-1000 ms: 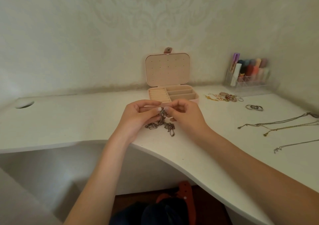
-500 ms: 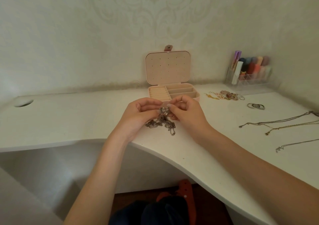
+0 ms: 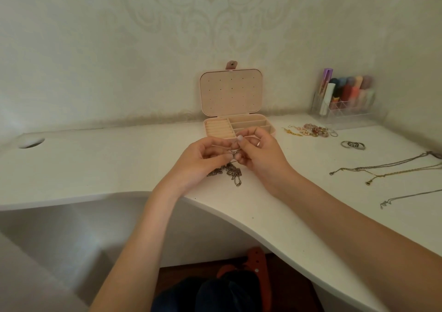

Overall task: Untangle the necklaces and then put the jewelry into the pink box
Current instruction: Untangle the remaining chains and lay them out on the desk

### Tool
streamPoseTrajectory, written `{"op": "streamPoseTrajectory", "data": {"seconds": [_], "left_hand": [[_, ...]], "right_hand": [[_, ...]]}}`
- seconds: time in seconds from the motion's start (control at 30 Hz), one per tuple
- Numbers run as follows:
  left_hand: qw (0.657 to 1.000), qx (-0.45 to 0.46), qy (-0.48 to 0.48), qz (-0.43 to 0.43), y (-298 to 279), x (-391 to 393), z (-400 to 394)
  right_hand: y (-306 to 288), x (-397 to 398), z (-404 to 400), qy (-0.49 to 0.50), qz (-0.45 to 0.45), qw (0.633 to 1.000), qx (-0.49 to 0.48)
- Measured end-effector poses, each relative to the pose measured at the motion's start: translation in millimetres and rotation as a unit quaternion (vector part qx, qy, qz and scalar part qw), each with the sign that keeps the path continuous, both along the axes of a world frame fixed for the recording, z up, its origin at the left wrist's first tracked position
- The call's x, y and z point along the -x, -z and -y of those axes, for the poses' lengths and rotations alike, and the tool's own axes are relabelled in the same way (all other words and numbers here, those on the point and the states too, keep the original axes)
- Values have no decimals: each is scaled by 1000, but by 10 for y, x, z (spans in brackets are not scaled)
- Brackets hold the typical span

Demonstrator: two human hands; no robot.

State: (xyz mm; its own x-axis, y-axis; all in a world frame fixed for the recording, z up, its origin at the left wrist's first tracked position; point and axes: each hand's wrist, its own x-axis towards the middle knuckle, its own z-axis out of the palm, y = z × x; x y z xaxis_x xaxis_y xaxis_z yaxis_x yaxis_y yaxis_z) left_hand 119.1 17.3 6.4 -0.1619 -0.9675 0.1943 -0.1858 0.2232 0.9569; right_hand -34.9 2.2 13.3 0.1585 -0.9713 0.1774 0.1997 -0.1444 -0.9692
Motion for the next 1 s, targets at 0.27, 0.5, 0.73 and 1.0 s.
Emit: {"op": "streamPoseTrajectory", "data": {"seconds": [0.27,0.5,0.73,1.0], "left_hand": [[997,6,18,-73,-65,-18,-53],[989,-25,-29,-146,-68,-53,-48],[990,3,-30,-141,-51,-74,-35],[997,24,-52,-50,-39,-7,-34]], "right_hand": [[35,10,11,75,-183,972,123],[50,-40,-36,106,-271,930,225],[57,-86,-71,53,-236,955,172],[7,-19,-78,83,-356,890,272]]}}
